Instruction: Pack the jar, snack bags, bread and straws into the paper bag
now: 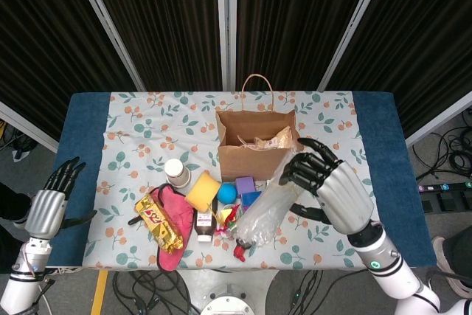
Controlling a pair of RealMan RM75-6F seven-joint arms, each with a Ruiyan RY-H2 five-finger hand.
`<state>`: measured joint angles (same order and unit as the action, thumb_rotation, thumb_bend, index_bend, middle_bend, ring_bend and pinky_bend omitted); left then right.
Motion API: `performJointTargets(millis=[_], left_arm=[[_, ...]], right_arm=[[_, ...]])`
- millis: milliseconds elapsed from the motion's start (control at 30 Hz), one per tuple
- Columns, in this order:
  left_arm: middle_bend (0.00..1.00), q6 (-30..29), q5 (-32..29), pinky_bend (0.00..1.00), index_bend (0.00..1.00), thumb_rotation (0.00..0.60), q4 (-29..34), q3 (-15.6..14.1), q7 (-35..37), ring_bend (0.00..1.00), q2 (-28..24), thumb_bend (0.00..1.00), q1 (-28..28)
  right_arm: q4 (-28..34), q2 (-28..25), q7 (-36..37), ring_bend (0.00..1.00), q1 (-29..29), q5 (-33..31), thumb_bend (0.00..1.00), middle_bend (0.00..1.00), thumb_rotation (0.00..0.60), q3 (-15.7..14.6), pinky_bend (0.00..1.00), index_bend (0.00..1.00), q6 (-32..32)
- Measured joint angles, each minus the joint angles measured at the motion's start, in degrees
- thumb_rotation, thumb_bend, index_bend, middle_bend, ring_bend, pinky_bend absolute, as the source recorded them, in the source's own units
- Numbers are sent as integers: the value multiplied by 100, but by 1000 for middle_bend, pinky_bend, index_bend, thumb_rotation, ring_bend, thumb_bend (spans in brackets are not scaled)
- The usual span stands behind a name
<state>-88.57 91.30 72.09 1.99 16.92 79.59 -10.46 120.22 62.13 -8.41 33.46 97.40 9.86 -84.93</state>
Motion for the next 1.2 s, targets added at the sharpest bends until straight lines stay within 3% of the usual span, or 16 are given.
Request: performJointTargets(millis=[133,300,467,567,800,1000,1200], left_arm=[[130,1,-8,155,85,600,29,23,-6,34,-17,18,-13],[130,44,-25,155,84,600,14,31,-8,34,15,28,-36],[130,64,-56,155,84,600,-17,45,9,34,13,30,-43],[130,64,-90,155,85,600,-30,69,42,34,-2,30,-41],[130,109,-122,155,84,600,-107,82,116,35,2,30,-57],[130,172,-135,155,84,600,-152,108,145,34,34,29,-111],[130,218,-129,155,84,600,-206,93,147,34,102,30,-141]], right_arm=[[268,106,-138,394,320,-1001,169,538,600,560,219,613,222],[198,753,-194,393,879,-2545,171,538,600,1180,219,613,543],[-325,1870,24,393,1465,-3776,174,538,600,1762,219,613,774],[-806,2279,128,393,1727,-4227,176,538,600,2021,219,613,869],[-1628,2587,439,394,1937,-4465,176,537,600,2316,219,613,1051],[-1599,2432,605,394,1842,-4443,181,538,600,2465,219,613,1070],[-1612,2306,649,394,1676,-4395,181,538,600,2300,219,613,1166]])
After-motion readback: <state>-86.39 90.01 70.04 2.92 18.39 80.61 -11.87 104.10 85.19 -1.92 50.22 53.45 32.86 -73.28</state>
